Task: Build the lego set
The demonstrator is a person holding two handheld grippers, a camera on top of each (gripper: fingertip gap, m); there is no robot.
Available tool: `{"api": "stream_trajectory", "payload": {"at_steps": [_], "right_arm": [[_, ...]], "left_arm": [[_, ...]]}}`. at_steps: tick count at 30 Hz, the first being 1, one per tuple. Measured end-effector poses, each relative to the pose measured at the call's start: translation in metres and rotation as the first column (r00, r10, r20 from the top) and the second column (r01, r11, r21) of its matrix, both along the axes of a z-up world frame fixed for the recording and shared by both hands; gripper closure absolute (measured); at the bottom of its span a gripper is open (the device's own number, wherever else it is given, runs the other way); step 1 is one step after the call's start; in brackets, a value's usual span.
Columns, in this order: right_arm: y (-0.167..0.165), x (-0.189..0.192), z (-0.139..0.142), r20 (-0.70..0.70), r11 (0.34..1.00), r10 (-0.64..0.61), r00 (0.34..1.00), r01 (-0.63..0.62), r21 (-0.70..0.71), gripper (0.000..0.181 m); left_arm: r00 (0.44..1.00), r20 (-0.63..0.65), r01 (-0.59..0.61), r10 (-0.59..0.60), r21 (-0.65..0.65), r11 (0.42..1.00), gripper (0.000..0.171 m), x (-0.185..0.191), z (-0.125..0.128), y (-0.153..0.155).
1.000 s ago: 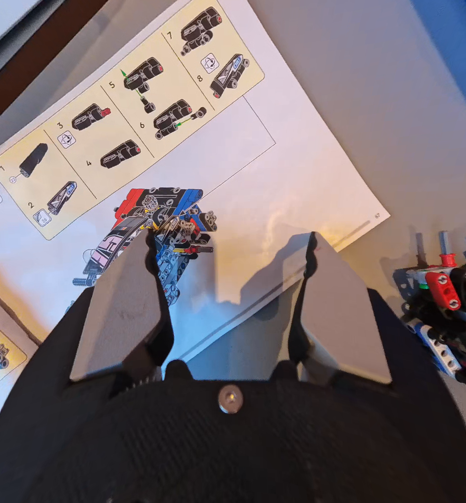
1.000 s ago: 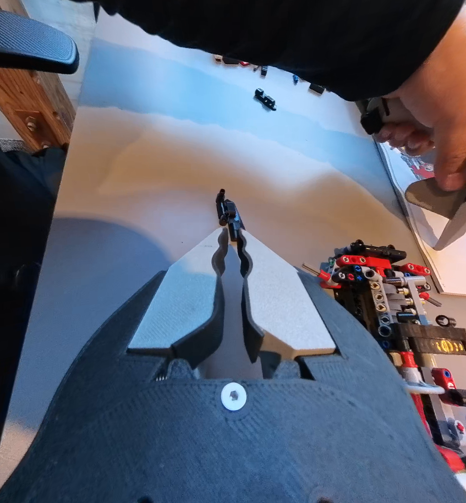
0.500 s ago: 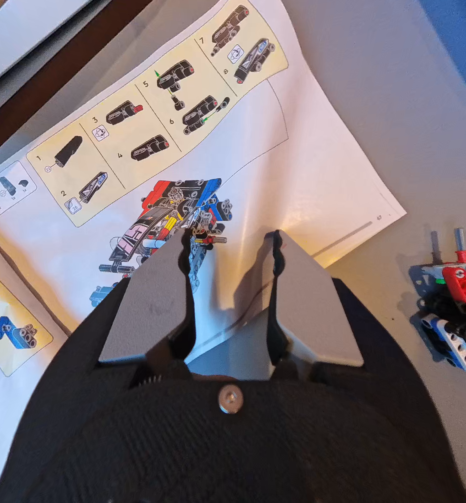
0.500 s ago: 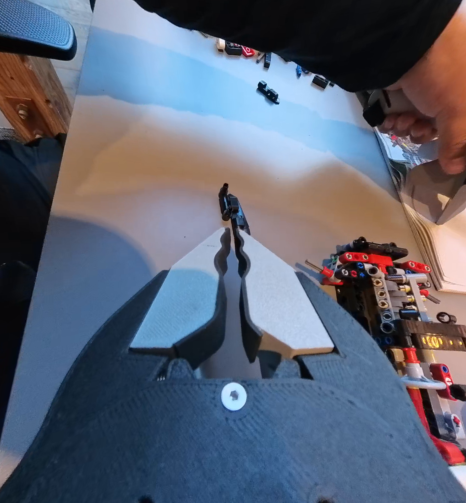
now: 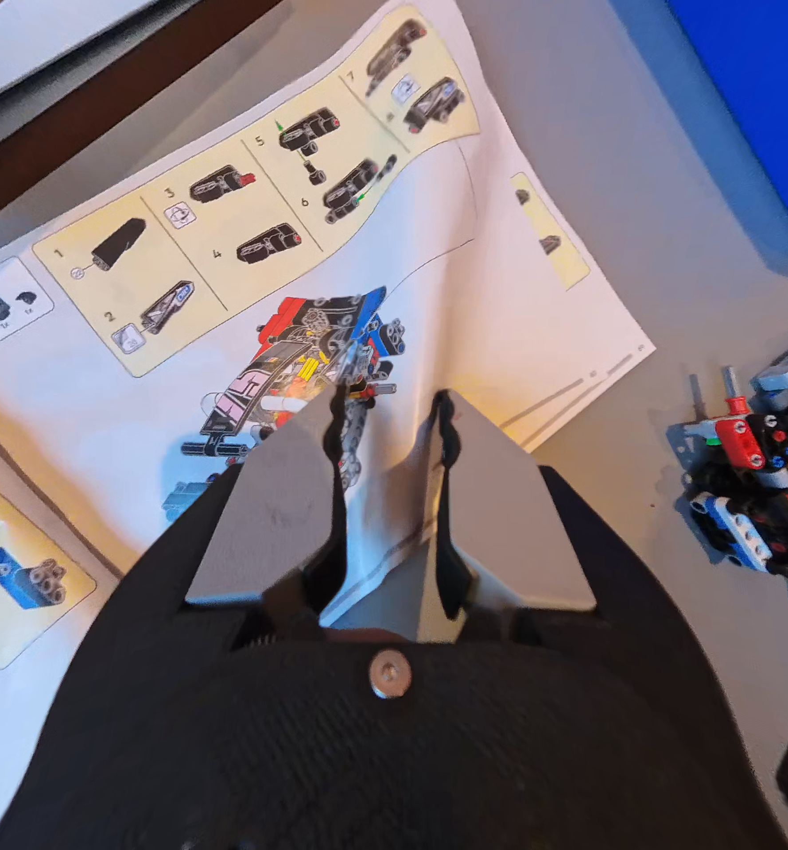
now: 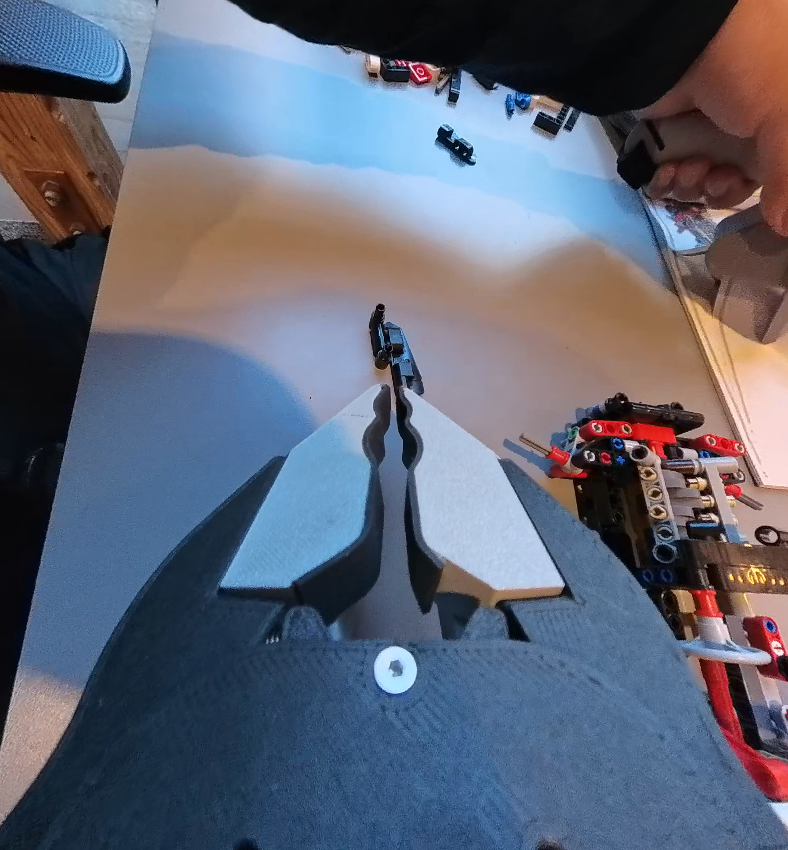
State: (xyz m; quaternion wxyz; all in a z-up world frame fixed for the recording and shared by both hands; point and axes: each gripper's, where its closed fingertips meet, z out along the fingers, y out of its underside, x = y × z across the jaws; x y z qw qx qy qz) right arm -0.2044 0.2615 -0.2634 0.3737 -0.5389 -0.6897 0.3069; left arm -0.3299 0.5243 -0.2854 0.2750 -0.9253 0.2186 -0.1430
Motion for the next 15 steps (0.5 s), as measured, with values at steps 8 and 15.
{"api": "stream_trajectory", "payload": {"at_steps": [8, 15], "right_arm": [[0.0, 0.0, -0.001, 0.005, 1.0, 0.0, 1.0, 0.0, -0.005, 0.181], [0.005, -0.001, 0.004, -0.022, 1.0, -0.013, 1.0, 0.013, -0.004, 0.181]], "left_arm": [[1.0, -0.017, 0.012, -0.012, 0.009, 1.0, 0.16, -0.011, 0.003, -0.002], [0.992, 0.072, -0.114, 0.1, 0.232, 0.966, 0.171, -0.059, 0.06, -0.011]]}}
